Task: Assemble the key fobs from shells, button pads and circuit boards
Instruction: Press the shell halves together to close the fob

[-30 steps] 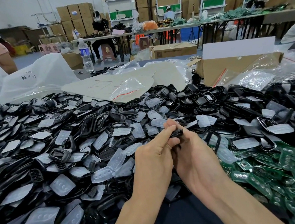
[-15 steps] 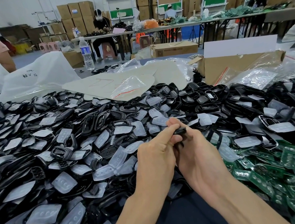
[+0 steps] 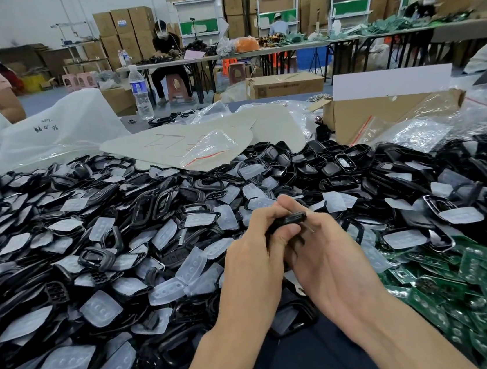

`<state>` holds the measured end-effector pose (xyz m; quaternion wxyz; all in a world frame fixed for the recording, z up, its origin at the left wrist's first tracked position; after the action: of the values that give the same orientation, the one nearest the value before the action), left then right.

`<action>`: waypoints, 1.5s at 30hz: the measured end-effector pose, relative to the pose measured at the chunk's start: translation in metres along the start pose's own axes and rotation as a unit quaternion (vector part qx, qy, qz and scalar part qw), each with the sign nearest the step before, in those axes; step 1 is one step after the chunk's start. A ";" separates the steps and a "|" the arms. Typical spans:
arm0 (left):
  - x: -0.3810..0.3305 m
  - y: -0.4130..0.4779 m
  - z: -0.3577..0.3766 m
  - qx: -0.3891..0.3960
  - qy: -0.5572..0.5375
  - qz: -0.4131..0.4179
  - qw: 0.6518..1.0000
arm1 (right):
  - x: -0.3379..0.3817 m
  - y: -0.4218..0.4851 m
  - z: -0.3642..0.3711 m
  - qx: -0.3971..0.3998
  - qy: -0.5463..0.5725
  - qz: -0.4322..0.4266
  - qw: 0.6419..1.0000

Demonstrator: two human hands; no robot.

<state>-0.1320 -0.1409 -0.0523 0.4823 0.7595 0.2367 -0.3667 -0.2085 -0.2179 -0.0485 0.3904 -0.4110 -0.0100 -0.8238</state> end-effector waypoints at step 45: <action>-0.008 0.006 -0.013 -0.086 0.077 0.155 0.981 | 0.016 -0.008 -0.010 -0.047 -0.350 -0.457 0.816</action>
<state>-0.1283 -0.1318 -0.0388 0.5775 0.7684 0.1829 -0.2061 -0.2261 -0.2254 -0.0412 -0.0810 -0.6372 -0.2939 -0.7078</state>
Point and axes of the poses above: each hand's wrist, its own y-axis towards the middle knuckle, its own z-axis out of the palm, x = y × z, the point moved 2 cm from there along y, towards the middle knuckle, and after that the axes turned 13 degrees about -x, right-handed, at the moved point
